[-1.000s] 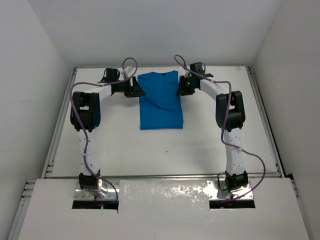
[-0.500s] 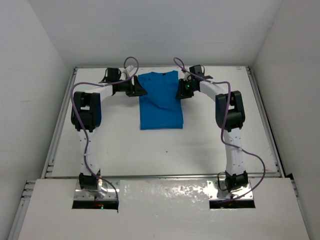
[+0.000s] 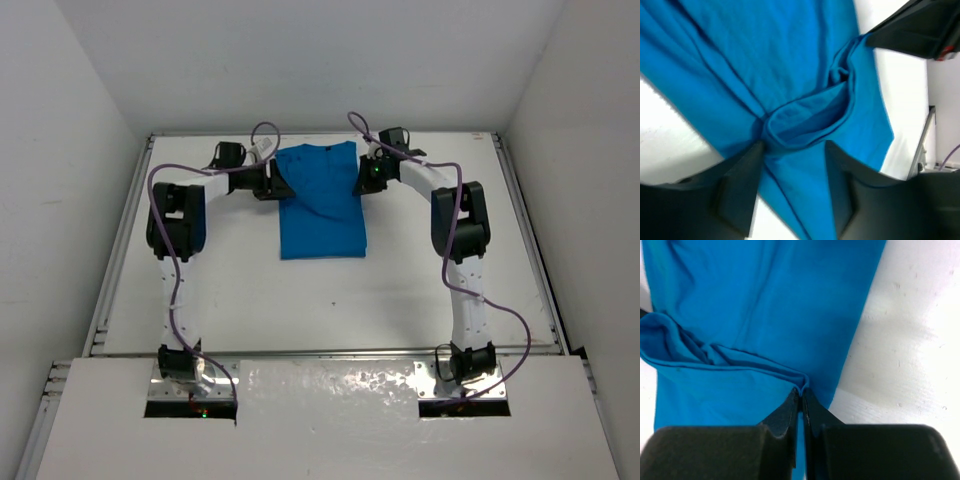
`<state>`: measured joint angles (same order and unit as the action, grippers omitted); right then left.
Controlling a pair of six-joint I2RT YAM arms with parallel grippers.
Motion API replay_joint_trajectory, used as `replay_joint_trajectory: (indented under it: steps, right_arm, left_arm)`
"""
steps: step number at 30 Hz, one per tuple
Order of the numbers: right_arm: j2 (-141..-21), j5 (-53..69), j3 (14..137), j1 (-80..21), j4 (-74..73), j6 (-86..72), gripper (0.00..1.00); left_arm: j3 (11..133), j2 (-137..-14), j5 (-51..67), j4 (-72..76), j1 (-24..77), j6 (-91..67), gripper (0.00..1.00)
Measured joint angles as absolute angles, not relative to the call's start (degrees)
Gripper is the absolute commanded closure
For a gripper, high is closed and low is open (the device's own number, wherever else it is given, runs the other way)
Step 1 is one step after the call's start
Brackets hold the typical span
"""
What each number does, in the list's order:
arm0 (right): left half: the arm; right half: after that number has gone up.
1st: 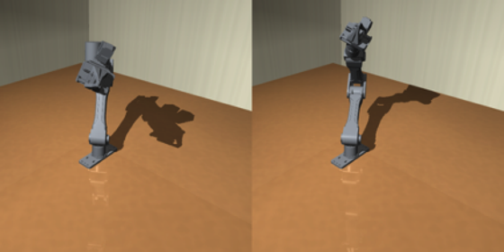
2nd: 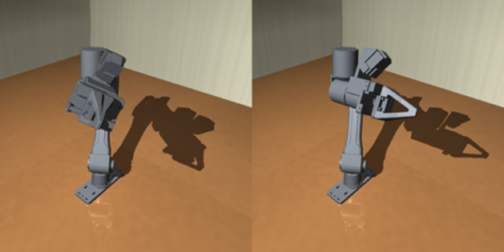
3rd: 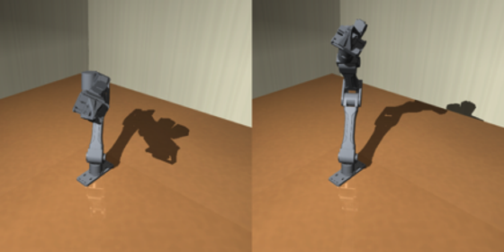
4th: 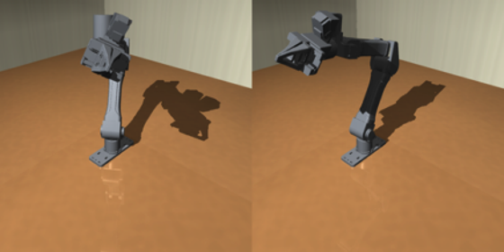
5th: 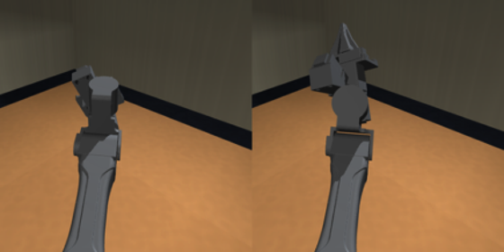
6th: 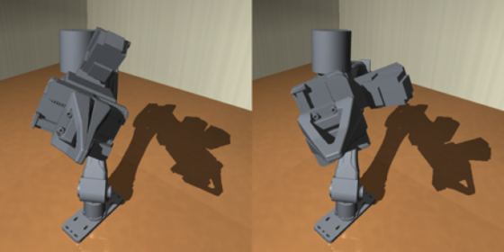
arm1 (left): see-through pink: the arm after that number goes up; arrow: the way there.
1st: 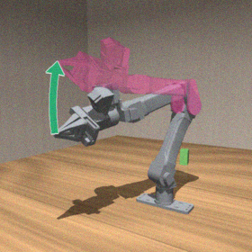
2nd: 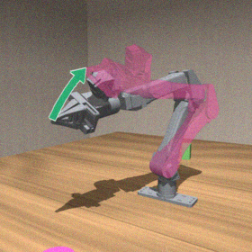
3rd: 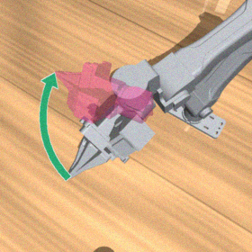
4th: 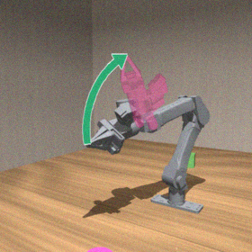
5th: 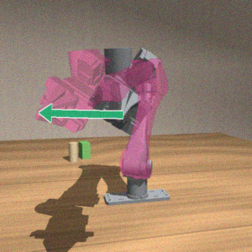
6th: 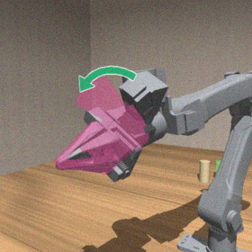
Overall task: Fold and stack the t-shirts
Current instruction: Fold the folded rectangular tshirt in 1/3 of the way
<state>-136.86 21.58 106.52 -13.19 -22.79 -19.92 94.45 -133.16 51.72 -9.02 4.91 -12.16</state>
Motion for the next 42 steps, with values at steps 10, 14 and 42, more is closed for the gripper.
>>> replay_joint_trajectory:
  steps: [10,14,42]
  right_arm:
    - [-136.9,21.7,107.7,-13.2,-22.7,-20.3,0.95]
    - [-136.9,21.7,107.7,-13.2,-22.7,-20.3,0.95]
    - [-137.2,14.6,108.5,-13.2,-20.3,-22.3,0.74]
  left_arm:
    - [94.5,-133.1,47.4,-10.4,5.2,-8.3,0.45]
    - [94.4,-133.1,47.4,-9.6,5.2,-8.6,0.62]
    - [92.0,-131.0,34.5,-4.1,5.7,-22.6,0.69]
